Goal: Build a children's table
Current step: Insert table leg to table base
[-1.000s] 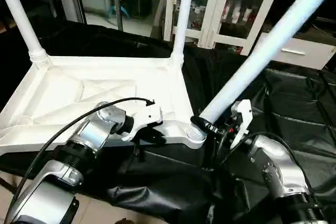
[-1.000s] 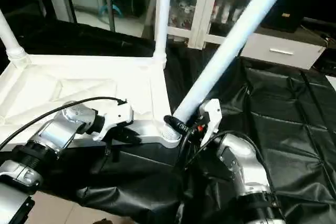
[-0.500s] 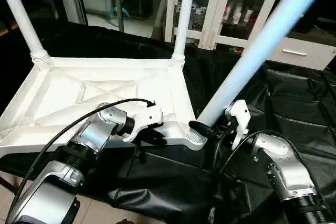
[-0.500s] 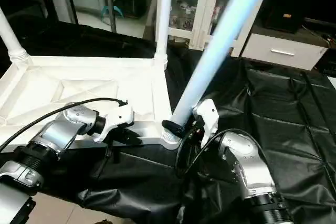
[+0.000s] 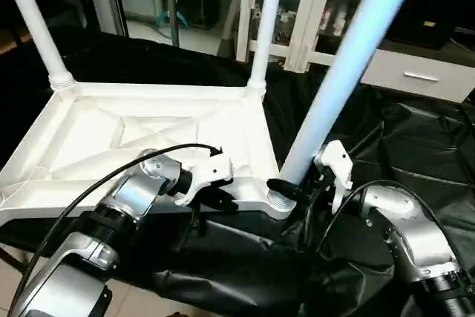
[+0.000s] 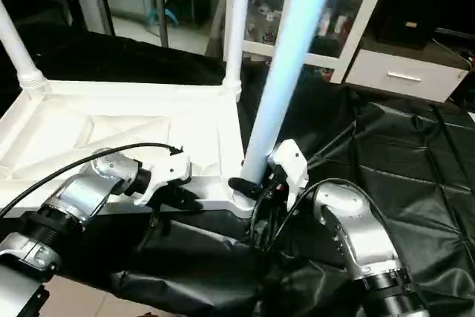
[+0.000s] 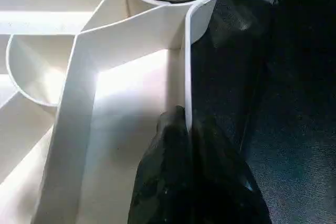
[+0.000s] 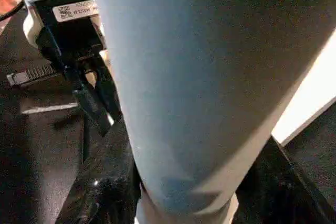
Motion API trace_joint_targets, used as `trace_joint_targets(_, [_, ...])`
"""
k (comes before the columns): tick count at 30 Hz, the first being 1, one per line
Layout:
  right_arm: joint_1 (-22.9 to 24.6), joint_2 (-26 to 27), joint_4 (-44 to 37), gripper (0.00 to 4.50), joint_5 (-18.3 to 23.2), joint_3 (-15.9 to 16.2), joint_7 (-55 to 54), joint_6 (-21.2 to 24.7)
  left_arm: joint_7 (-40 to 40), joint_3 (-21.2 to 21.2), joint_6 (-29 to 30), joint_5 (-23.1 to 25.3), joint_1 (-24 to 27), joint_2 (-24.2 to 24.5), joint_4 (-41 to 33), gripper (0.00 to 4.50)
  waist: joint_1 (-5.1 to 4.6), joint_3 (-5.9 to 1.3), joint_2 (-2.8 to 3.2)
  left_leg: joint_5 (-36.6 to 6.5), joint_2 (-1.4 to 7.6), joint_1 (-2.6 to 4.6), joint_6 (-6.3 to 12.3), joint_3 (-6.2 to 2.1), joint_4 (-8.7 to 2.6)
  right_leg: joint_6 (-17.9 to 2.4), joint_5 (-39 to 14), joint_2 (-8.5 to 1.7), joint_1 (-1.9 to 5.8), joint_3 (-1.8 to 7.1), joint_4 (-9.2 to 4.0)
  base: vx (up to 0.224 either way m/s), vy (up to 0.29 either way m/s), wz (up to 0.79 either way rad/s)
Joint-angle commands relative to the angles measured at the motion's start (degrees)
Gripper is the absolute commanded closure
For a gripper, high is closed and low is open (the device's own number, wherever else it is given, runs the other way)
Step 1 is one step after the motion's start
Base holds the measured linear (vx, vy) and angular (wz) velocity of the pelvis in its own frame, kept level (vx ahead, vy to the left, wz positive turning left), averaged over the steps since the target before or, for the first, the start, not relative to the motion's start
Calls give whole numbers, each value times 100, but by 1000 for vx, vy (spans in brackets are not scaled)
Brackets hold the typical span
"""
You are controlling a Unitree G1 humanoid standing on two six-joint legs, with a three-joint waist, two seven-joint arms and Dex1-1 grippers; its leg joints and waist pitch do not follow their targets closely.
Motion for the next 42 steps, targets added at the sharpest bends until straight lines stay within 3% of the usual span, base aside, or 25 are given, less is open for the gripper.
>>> trace_joint_targets(1, [319, -36, 345, 262, -51, 658, 542, 538, 162, -64, 99, 82, 114, 19, 187, 450, -46, -161, 17, -2559, 152, 55, -120, -43, -455, -756, -2273, -305, 87, 227, -448, 0, 0, 0])
trace_joint_targets(7, [149, 123, 593, 262, 105, 453, 422, 665, 184, -60, 126, 86, 97, -2, 176, 450, -44, -150, 12, -2619, 146, 75, -134, -48, -472, -720, -2461, -319, 96, 223, -472, 0, 0, 0])
trace_joint_targets(14, [280, 170, 946, 262, -223, 530, 142, 268, 303, -6, 69, 98, 56, -20, 217, 450, -60, -133, 7, -2845, 144, 101, -164, -64, -486, -648, -2749, -320, 72, 215, -511, 0, 0, 0])
trace_joint_targets(15, [305, 197, 1003, 262, -280, 541, 95, 224, 315, 0, 57, 98, 39, -26, 243, 450, -59, -128, 35, -2914, 144, 109, -173, -67, -490, -626, -2822, -322, 61, 218, -528, 0, 0, 0])
trace_joint_targets(20, [278, 262, 1157, 262, -354, 534, -49, 218, 324, -3, 17, 106, 0, -35, 306, 450, -103, -101, 30, -3296, 128, 156, -168, -107, -494, -435, -3457, -330, 9, 191, -614, 0, 0, 0])
trace_joint_targets(30, [143, 324, 1521, 262, -436, 489, -101, 67, 359, 33, -71, 104, -31, -15, 372, 450, -157, -88, 20, -3598, 120, 173, -153, -149, -498, -308, -3862, -338, -37, 162, -678, 0, 0, 0])
trace_joint_targets(36, [80, 424, 1656, 262, -421, 304, -330, -3, 367, 83, -83, 73, -33, -3, 401, 450, -209, -79, 30, -3736, 117, 181, -153, -173, -502, -259, -4045, -341, -53, 134, -718, 0, 0, 0])
trace_joint_targets(37, [37, 472, 1766, 262, -427, 208, -538, -22, 420, 150, -78, 26, -45, -35, 422, 450, -228, -82, 12, -3723, 118, 167, -151, -178, -513, -250, -4039, -343, -37, 119, -726, 0, 0, 0])
trace_joint_targets(42, [-98, 699, 2121, 262, -471, -121, -1320, -122, 771, 418, 47, -157, -100, -224, 479, 450, -295, -58, 42, -3934, 113, 181, -192, -216, -537, -195, -4186, -339, -28, 28, -790, 0, 0, 0])
